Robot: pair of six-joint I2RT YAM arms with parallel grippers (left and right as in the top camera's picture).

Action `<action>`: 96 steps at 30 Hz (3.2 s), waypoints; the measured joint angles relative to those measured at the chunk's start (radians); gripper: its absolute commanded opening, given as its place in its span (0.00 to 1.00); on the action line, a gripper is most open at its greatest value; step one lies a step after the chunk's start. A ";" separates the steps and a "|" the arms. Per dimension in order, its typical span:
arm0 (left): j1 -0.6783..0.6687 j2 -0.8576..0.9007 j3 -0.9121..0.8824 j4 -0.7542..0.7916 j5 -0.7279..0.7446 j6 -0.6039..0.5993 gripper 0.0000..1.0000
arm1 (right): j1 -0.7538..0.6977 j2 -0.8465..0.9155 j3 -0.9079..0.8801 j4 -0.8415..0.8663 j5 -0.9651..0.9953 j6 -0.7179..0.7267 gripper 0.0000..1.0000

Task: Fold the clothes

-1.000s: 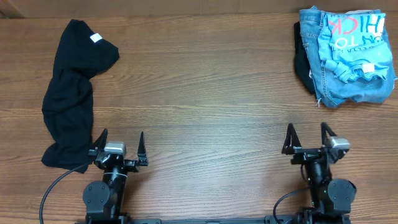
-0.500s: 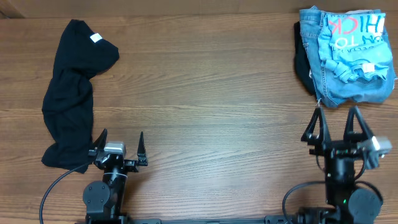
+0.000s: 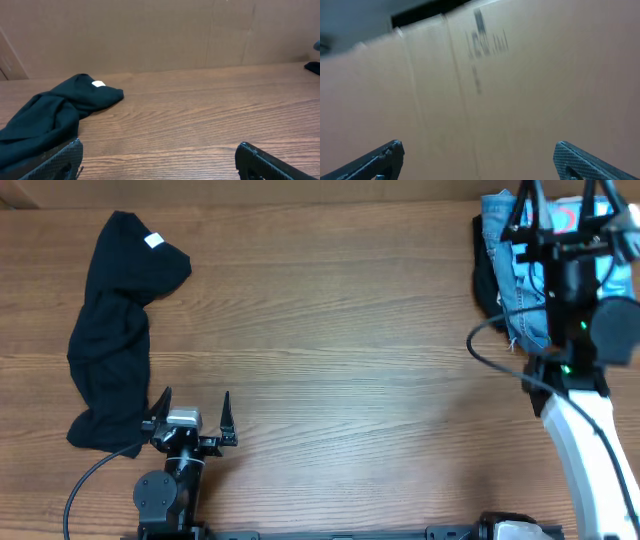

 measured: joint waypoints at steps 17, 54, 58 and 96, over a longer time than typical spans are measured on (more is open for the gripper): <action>0.000 0.000 0.000 0.000 -0.015 0.005 1.00 | -0.117 0.244 0.000 -0.226 -0.003 -0.010 1.00; -0.001 1.795 1.531 -0.358 0.091 0.294 1.00 | -0.119 0.248 0.006 -0.600 -0.155 0.066 1.00; 0.038 1.846 1.535 -0.365 -0.144 0.213 0.89 | -0.119 0.250 0.006 -0.650 -0.100 0.066 1.00; 0.127 2.197 1.576 -0.236 -0.271 0.483 0.04 | -0.097 0.354 0.006 -0.653 -0.055 0.067 0.87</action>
